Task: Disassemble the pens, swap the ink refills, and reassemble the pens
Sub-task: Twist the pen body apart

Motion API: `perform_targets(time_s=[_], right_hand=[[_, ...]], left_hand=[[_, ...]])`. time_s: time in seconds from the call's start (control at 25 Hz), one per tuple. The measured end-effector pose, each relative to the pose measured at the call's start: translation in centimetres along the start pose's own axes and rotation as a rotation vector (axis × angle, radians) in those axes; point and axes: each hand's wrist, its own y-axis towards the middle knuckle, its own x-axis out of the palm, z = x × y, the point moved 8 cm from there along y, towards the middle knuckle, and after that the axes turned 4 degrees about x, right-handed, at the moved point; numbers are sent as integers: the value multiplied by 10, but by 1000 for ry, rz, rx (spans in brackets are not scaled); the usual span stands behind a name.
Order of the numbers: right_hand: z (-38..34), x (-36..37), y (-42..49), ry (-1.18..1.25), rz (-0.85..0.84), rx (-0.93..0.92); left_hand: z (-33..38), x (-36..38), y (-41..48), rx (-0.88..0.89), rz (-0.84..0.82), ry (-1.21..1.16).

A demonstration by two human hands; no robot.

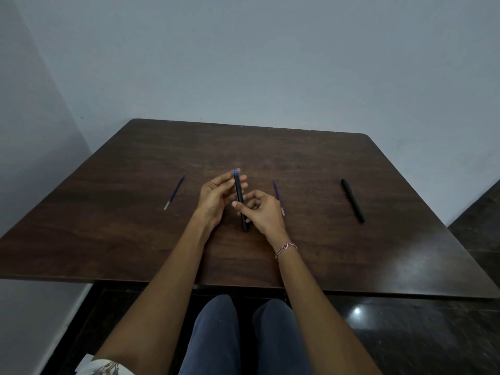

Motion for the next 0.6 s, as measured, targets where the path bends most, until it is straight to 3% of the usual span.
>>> perform_targets(time_s=[0.24, 0.6], right_hand=[[0, 4, 0, 13, -40, -5], [3, 6, 1, 12, -46, 10]], left_hand=[[6, -5, -3, 73, 106, 49], [3, -1, -2, 25, 53, 21]])
